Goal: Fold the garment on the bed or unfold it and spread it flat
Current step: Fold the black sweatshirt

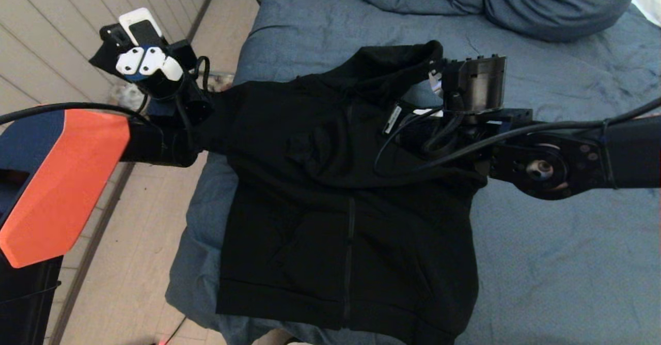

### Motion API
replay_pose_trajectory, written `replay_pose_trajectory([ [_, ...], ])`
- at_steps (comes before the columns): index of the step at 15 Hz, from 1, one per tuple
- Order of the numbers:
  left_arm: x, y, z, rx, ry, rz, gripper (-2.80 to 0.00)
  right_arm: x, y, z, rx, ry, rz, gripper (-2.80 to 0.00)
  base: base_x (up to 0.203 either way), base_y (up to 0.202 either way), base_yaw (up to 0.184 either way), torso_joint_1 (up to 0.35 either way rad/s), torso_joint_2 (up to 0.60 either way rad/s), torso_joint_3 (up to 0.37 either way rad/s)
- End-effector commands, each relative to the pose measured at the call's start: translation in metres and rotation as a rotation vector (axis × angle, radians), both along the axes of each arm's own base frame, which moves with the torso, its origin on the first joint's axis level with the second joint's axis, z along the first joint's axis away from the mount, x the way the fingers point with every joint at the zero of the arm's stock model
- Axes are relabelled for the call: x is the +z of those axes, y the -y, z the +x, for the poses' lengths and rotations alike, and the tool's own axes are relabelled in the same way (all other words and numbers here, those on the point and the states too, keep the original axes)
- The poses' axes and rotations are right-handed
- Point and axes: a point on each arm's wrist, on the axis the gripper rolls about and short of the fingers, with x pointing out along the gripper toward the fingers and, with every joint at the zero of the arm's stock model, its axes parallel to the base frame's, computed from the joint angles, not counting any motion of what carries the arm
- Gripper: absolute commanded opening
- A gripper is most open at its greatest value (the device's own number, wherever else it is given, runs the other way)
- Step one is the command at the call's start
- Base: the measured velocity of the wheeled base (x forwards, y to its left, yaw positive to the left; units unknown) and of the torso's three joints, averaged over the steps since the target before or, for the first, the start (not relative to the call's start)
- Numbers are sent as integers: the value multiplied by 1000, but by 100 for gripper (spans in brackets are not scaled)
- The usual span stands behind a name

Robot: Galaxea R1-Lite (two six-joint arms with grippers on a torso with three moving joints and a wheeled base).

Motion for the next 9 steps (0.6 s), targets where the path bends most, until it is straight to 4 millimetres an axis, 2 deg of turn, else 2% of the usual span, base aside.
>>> replay_pose_trajectory([
  [1, 20, 18, -18, -28, 47, 0, -280, -1, 2, 0, -7, -3, 2, -280, 0, 0, 0, 0, 0, 0],
  [2, 26, 29, -27, -46, 62, 9, -280, 0, 4, 0, -13, 0, 4, -280, 0, 0, 0, 0, 0, 0],
  [5, 38, 71, -57, -93, 110, 52, -280, 9, 29, 5, -79, 22, 15, -280, 0, 0, 0, 0, 0, 0],
  [7, 38, 104, -75, -166, 112, 56, -280, 21, 51, 5, -134, 51, 29, -280, 0, 0, 0, 0, 0, 0],
  [9, 31, 126, -83, -215, 95, 64, -280, 33, 69, 1, -175, 79, 41, -280, 0, 0, 0, 0, 0, 0],
])
